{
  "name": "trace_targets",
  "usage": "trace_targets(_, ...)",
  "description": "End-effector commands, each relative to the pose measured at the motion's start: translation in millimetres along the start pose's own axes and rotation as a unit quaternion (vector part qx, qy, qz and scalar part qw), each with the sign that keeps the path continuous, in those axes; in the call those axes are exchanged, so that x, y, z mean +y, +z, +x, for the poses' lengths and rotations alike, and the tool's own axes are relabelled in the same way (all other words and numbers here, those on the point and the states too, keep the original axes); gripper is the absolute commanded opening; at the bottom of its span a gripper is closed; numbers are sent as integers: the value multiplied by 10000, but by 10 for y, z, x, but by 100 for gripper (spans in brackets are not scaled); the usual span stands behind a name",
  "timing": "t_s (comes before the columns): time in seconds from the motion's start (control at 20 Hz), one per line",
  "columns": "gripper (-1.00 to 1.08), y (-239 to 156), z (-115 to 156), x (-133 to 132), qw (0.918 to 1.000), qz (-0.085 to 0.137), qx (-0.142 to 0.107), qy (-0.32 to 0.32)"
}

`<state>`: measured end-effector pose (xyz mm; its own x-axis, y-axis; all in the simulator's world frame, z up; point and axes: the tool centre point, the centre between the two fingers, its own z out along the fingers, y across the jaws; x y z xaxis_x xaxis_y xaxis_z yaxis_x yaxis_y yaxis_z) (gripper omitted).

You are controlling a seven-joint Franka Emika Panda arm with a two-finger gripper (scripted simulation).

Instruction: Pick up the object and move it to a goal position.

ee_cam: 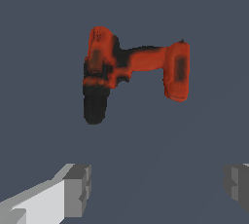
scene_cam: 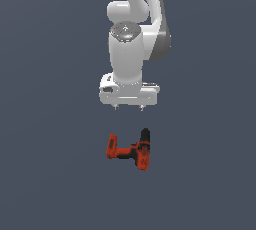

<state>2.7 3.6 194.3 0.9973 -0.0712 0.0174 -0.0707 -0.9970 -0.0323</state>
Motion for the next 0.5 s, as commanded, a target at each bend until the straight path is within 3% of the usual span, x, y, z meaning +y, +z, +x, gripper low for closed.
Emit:
trace_targets(0.0, 68, 0, 0, 0, 10000, 0, 0, 0)
trace_targets(0.45, 68, -1, -17, -200, 9999, 23, -2, -119)
